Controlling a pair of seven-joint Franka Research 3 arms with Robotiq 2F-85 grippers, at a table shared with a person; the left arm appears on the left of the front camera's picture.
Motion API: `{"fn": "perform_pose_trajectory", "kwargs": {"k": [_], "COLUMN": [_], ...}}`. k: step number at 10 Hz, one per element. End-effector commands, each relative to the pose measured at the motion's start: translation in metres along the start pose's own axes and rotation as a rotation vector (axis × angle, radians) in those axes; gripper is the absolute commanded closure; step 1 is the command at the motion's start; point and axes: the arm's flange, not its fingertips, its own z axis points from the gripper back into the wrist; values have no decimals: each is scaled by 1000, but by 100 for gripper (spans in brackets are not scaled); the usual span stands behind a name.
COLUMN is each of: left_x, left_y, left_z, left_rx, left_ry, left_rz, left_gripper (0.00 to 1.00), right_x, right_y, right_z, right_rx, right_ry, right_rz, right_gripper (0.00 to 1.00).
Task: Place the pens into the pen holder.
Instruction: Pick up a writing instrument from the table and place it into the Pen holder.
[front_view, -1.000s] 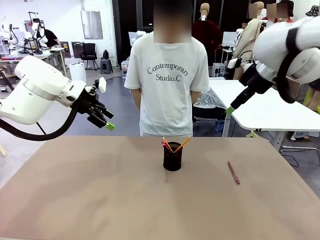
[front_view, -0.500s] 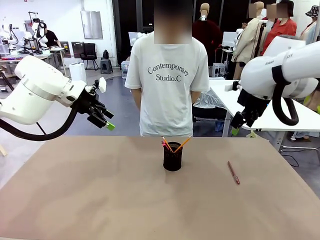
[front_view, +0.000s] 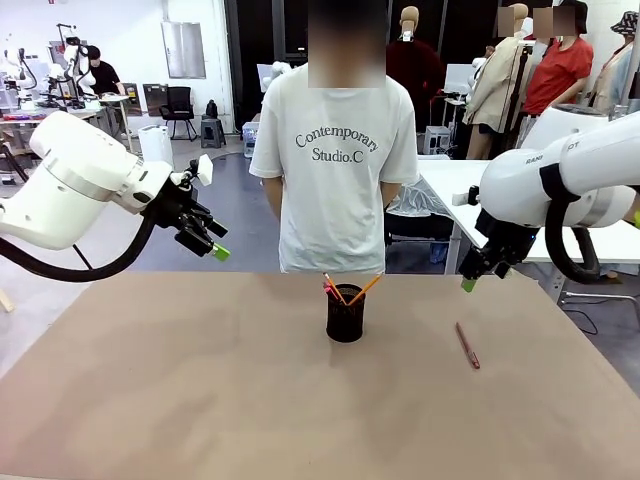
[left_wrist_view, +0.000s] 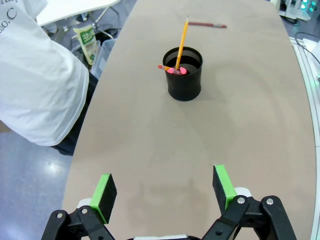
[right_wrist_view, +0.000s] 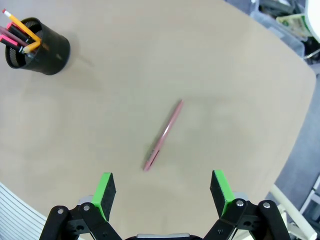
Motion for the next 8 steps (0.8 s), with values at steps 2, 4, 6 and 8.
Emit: {"fn": "perform_pose_trajectory", "kwargs": {"k": [2, 4, 6, 8], "left_x": [-1, -1, -1, -1], "left_y": [0, 0, 0, 0], "left_z": [1, 1, 1, 1], "left_rx": [5, 5, 5, 5], "left_ry": [5, 5, 5, 5], "left_rz": [-4, -4, -4, -4], "left_gripper": [0, 0, 0, 0], "right_x": [0, 15, 31, 38], "right_y": [0, -1, 2, 2], "right_z": [0, -29, -56, -80], "right_rx": [0, -72, -84, -151], "right_ry": [0, 99, 179, 240], "right_rz": [0, -204, -374, -419], "right_gripper": [0, 0, 0, 0]}}
